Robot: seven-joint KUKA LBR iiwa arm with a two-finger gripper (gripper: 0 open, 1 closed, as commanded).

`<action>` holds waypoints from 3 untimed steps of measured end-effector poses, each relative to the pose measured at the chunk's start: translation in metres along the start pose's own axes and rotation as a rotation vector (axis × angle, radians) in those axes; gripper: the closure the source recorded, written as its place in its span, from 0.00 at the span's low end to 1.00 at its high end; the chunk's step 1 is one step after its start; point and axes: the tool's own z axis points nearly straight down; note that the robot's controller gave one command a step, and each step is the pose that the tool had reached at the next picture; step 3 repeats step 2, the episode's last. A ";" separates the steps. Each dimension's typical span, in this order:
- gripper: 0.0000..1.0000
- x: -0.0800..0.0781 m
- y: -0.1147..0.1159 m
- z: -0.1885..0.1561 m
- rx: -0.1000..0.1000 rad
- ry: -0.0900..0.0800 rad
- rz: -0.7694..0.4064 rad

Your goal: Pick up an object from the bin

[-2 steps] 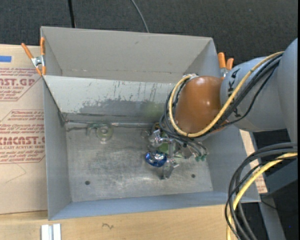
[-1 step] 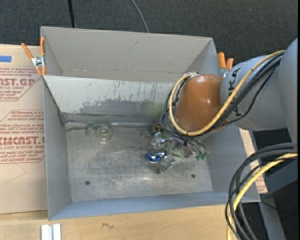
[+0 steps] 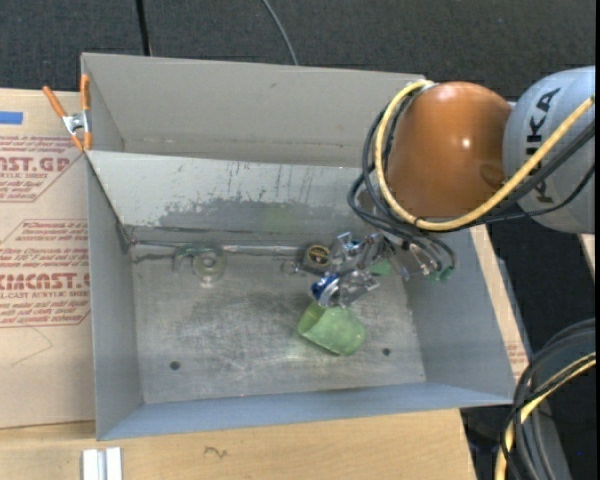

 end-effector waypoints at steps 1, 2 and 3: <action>1.00 -0.035 0.014 0.032 -0.004 0.008 0.170; 1.00 -0.041 0.010 -0.095 0.000 -0.002 0.221; 1.00 -0.041 0.010 -0.095 0.000 -0.002 0.221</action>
Offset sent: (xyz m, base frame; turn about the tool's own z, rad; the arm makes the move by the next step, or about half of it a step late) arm 0.0277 0.0239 -0.0305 0.1722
